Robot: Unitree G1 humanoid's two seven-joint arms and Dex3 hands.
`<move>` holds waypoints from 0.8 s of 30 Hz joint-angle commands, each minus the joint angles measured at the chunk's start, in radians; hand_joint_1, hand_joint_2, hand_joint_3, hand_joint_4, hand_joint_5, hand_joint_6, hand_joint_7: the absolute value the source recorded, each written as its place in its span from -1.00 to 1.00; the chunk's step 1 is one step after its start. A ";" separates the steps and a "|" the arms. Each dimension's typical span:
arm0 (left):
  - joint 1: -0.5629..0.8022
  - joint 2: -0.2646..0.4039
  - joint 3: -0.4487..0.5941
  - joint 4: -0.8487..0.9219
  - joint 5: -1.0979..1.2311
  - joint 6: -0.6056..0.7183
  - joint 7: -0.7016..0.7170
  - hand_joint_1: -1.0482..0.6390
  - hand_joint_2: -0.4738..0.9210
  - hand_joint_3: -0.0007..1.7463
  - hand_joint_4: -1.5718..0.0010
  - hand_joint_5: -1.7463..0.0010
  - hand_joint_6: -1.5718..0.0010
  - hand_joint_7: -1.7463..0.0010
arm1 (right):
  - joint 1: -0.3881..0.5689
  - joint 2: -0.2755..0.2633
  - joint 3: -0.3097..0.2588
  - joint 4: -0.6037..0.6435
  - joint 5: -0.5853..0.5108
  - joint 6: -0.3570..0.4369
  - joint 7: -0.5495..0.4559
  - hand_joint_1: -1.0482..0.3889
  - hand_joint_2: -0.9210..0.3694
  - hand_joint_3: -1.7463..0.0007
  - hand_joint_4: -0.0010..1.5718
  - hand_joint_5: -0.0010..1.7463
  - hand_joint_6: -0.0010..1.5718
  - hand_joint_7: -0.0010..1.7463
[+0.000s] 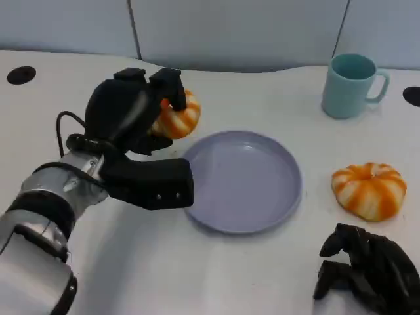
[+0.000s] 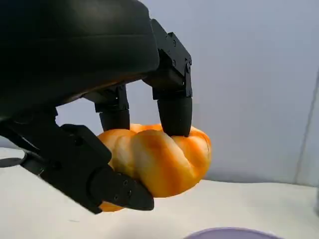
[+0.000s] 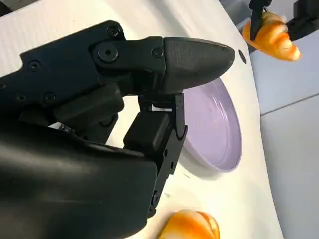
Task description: Grasp the bread from the table and place it into the plate.
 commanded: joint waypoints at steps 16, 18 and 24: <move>-0.059 -0.099 -0.044 -0.007 -0.011 -0.174 -0.256 -0.03 0.36 0.40 -0.20 -1.00 0.01 -1.00 | 0.023 -0.010 -0.001 0.002 -0.005 0.020 -0.006 -0.14 -1.00 0.46 0.52 0.32 0.41 0.22; -0.059 -0.107 -0.050 -0.005 -0.003 -0.162 -0.269 -0.03 0.38 0.40 -0.20 -1.00 -0.01 -1.00 | 0.025 -0.010 0.000 0.001 -0.006 0.015 -0.003 -0.13 -1.00 0.45 0.52 0.32 0.40 0.23; -0.057 -0.127 -0.052 0.004 -0.008 -0.133 -0.329 -0.04 0.41 0.36 -0.19 -1.00 0.02 -1.00 | 0.025 -0.010 0.001 0.005 -0.003 0.006 0.006 -0.13 -1.00 0.45 0.51 0.34 0.40 0.25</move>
